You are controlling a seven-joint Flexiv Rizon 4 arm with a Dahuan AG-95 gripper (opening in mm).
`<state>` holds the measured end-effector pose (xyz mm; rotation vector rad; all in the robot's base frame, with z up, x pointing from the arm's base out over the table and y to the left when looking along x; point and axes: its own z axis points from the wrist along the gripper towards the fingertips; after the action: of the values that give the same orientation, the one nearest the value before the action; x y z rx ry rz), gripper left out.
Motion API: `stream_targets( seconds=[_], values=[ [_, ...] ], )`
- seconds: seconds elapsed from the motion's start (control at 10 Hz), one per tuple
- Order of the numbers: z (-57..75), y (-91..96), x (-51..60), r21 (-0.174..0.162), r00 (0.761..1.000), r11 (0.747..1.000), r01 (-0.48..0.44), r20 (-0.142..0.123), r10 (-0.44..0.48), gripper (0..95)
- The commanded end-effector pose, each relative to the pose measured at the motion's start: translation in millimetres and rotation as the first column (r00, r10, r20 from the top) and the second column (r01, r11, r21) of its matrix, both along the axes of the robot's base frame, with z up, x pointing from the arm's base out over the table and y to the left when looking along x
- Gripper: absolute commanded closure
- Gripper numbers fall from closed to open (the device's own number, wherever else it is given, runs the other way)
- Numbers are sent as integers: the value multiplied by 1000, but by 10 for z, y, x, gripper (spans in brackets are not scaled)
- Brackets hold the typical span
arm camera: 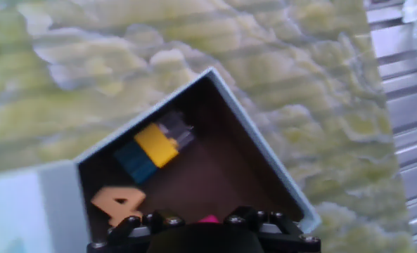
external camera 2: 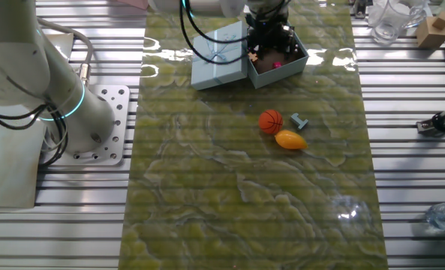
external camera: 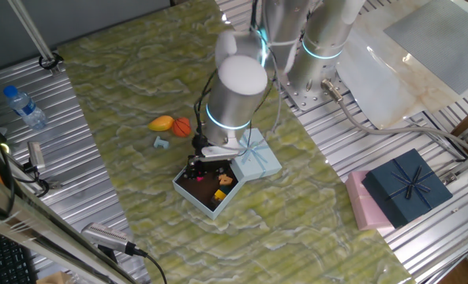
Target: Take everything out of the gift box
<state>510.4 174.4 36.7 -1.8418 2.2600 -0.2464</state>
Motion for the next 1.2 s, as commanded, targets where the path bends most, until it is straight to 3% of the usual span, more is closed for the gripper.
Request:
stream_targets(
  seconds=[0.1, 0.2, 0.3, 0.5, 0.6, 0.8, 1.0, 1.2],
  values=[
    [-19, -49, 64, -10, 1000, 1000, -27, 7, 27, 380],
    [-20, -48, 64, -20, 999, 999, -43, -3, 43, 380],
    [-22, -46, 60, -15, 996, 998, -56, -64, 55, 380],
    [0, -28, 19, -8, 993, 999, -54, -103, 53, 380],
    [6, -25, 7, -5, 993, 998, -55, -102, 54, 570],
    [28, -11, -17, 7, 992, 997, -73, -103, 73, 570],
    [140, 90, -142, 13, 989, 997, -70, -132, 71, 570],
    [142, 87, -155, 13, 986, 995, -95, -137, 96, 570]
  ],
)
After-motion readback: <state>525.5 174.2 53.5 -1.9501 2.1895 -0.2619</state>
